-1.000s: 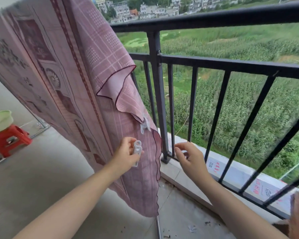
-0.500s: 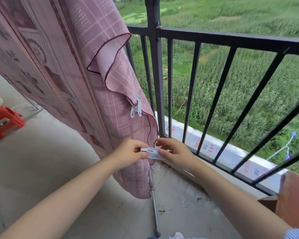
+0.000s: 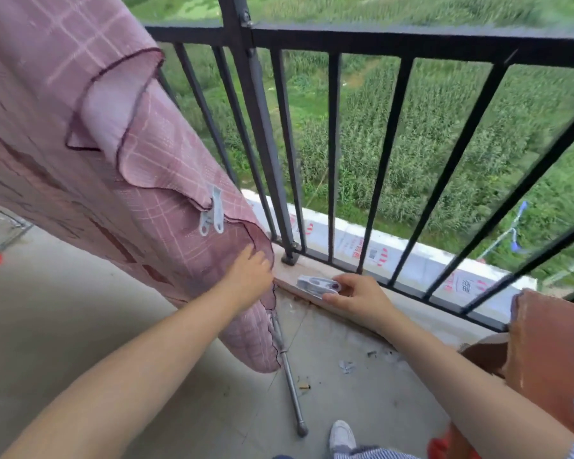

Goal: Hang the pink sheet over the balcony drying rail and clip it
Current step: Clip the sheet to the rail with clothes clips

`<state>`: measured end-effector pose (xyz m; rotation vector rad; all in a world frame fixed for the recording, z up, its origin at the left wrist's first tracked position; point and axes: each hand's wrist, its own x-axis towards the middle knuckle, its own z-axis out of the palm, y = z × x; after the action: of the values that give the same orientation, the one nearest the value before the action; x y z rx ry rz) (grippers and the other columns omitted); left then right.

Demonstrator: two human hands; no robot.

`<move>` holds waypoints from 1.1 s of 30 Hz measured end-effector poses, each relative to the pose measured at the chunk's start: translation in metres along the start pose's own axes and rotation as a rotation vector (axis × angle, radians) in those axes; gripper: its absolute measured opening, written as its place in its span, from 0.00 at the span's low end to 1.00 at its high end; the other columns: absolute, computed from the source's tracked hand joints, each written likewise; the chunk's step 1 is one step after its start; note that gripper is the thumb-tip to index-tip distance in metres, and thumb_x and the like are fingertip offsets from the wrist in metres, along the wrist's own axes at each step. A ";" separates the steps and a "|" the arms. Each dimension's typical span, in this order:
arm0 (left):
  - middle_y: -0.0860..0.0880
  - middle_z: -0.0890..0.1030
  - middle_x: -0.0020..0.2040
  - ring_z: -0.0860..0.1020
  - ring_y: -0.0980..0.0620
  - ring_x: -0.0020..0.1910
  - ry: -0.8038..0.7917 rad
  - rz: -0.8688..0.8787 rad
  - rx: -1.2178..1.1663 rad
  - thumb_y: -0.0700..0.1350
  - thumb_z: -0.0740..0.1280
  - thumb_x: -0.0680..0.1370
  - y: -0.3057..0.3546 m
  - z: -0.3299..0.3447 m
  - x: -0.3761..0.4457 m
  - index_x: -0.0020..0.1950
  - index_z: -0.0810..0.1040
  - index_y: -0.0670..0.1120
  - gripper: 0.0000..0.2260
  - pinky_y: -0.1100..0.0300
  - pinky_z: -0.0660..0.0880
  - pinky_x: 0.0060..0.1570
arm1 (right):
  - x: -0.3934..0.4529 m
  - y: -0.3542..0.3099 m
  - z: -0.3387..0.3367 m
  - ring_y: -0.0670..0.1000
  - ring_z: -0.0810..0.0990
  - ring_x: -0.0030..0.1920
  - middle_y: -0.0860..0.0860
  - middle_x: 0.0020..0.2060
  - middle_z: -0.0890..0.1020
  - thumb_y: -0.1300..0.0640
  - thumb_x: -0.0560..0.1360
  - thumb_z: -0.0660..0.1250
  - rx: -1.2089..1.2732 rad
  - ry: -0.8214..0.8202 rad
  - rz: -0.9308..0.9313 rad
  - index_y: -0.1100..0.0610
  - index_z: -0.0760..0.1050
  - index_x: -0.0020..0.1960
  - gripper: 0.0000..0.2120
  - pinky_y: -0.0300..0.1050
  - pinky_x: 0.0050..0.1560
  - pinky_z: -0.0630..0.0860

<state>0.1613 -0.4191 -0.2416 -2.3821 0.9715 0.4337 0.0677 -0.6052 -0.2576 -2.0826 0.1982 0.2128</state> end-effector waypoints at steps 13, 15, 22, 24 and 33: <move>0.41 0.68 0.70 0.59 0.38 0.71 -0.369 0.171 0.892 0.43 0.54 0.80 0.011 0.024 0.069 0.69 0.66 0.42 0.18 0.40 0.46 0.71 | 0.007 0.062 0.012 0.51 0.72 0.37 0.54 0.34 0.75 0.55 0.70 0.68 -0.012 0.025 0.153 0.66 0.76 0.43 0.12 0.39 0.30 0.61; 0.41 0.62 0.73 0.55 0.39 0.73 -0.369 0.168 0.976 0.47 0.53 0.80 0.013 0.023 0.071 0.72 0.61 0.42 0.21 0.43 0.48 0.72 | 0.007 0.069 0.016 0.51 0.73 0.37 0.55 0.34 0.75 0.55 0.70 0.68 0.018 0.045 0.179 0.67 0.76 0.43 0.13 0.44 0.32 0.59; 0.43 0.61 0.73 0.55 0.43 0.72 -0.417 0.188 1.016 0.49 0.53 0.80 0.001 0.029 0.069 0.71 0.61 0.44 0.21 0.53 0.51 0.72 | 0.009 0.072 0.021 0.50 0.73 0.40 0.56 0.38 0.77 0.56 0.70 0.68 0.063 0.048 0.204 0.65 0.77 0.47 0.12 0.42 0.38 0.63; 0.40 0.58 0.73 0.53 0.42 0.73 -0.294 0.243 0.956 0.46 0.54 0.80 0.007 0.024 0.066 0.70 0.63 0.43 0.19 0.51 0.51 0.71 | 0.009 0.071 0.023 0.50 0.72 0.40 0.55 0.38 0.77 0.56 0.70 0.68 0.088 0.049 0.206 0.64 0.77 0.47 0.12 0.42 0.38 0.64; 0.46 0.75 0.61 0.72 0.45 0.61 -0.235 0.032 0.749 0.40 0.60 0.78 0.001 -0.012 0.086 0.63 0.73 0.45 0.14 0.49 0.64 0.60 | 0.000 0.067 0.028 0.49 0.72 0.40 0.54 0.40 0.78 0.55 0.70 0.68 0.092 0.022 0.177 0.62 0.77 0.49 0.12 0.41 0.35 0.62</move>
<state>0.2206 -0.4734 -0.2727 -1.6055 0.8657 0.2827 0.0507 -0.6138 -0.3282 -1.9778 0.3991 0.2821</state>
